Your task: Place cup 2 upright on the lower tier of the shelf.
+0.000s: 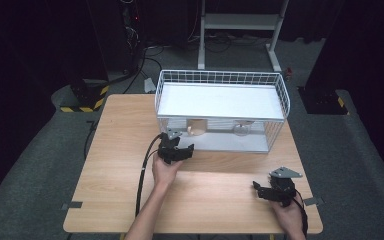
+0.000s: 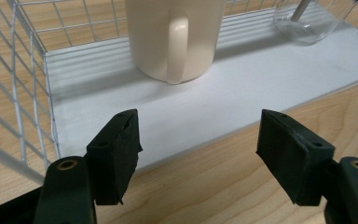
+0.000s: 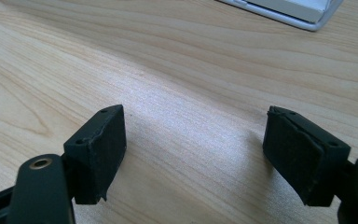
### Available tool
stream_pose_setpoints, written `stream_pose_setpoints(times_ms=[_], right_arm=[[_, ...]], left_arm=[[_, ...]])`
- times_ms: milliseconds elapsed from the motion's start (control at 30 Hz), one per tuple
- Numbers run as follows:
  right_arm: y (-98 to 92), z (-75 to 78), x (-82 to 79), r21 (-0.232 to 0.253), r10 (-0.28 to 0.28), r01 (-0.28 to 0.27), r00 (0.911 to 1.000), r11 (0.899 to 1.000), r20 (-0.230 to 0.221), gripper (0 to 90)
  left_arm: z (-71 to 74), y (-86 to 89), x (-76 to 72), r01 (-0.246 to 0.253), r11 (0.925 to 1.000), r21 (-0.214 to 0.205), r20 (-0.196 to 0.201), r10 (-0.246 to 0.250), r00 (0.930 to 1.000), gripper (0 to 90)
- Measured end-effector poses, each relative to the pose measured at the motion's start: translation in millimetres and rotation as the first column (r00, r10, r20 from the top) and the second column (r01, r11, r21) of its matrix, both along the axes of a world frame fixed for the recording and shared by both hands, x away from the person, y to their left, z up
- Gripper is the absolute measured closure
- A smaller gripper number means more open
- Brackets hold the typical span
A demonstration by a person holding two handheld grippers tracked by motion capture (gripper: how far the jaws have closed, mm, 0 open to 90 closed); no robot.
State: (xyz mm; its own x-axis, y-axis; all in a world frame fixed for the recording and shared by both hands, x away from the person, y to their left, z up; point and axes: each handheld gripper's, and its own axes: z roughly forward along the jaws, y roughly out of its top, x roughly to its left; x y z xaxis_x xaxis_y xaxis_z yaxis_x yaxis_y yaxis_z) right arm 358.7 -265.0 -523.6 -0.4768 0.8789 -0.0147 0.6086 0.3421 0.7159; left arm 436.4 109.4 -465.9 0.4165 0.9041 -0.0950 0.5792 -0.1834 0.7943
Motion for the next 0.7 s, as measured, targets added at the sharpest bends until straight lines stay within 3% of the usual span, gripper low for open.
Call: stream_pose_setpoints(times_ms=[233,700], right_arm=[[0.2,0.0,-0.2,0.002,-0.003,0.003,1.0,1.0,-0.002,21.4],[0.1,0.0,0.0,0.002,-0.003,0.003,1.0,1.0,0.0,21.5]], left_arm=[[5.8,5.9,-10.5,0.013,0.9998,0.018,-0.003,-0.012,0.9999,31.0],[9.1,23.2,-31.9,0.008,0.9999,0.009,0.024,-0.008,0.9997,31.0]])
